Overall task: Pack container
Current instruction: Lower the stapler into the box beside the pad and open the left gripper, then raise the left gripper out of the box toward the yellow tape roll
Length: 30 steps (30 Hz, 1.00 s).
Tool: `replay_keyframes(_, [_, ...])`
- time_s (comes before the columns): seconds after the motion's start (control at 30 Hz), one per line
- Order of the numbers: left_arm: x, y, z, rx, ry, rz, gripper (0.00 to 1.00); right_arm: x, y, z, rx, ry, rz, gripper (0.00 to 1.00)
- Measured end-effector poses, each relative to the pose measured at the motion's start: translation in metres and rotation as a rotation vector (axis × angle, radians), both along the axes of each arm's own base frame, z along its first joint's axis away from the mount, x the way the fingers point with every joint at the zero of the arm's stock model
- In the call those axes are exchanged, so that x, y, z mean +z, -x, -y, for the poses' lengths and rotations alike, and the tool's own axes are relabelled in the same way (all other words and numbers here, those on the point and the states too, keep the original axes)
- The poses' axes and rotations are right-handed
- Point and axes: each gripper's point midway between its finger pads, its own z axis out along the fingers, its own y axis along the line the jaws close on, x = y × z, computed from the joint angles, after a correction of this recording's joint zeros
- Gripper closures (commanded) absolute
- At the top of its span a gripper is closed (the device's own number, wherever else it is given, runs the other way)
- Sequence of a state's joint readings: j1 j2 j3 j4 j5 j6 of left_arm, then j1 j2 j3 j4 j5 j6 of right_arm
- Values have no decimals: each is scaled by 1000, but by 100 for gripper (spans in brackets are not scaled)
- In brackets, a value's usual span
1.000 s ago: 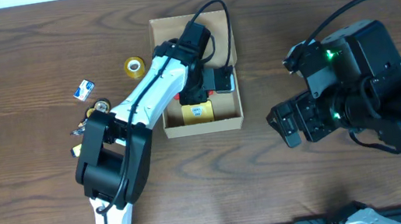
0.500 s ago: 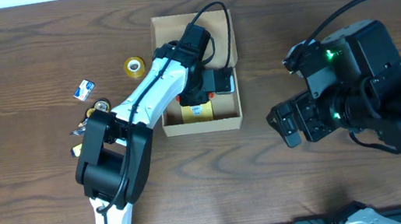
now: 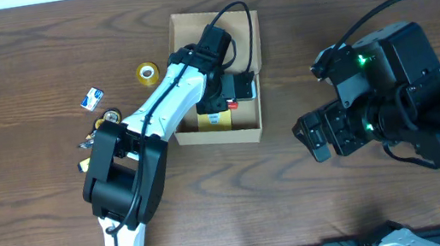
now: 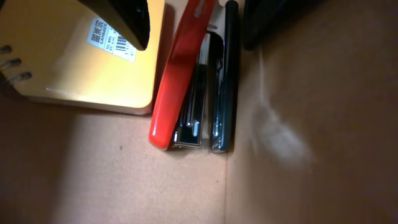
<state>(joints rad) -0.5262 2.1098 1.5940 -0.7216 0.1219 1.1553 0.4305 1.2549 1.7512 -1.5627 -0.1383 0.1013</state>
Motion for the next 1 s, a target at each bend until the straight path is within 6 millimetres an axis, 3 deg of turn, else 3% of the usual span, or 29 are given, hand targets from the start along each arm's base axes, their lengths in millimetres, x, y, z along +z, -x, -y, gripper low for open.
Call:
replay_keyframes(0.13, [5,-5,0,37,1,11,51,0,0,0,0,0,0,1])
replay_keyframes(0.4, [43,-20,10,79,42,43,52,0,0,0,0,0,0,1])
replay_keyframes(0.53, [61,-17,10,79,61,53,53,0,0,0,0,0,0,1])
replay_keyframes(0.83, [138,2,2,157,157,116,55,0,0,0,0,0,0,1])
replay_keyframes(1.0, [169,5,-29,333,172,146,53,0,0,0,0,0,0,1])
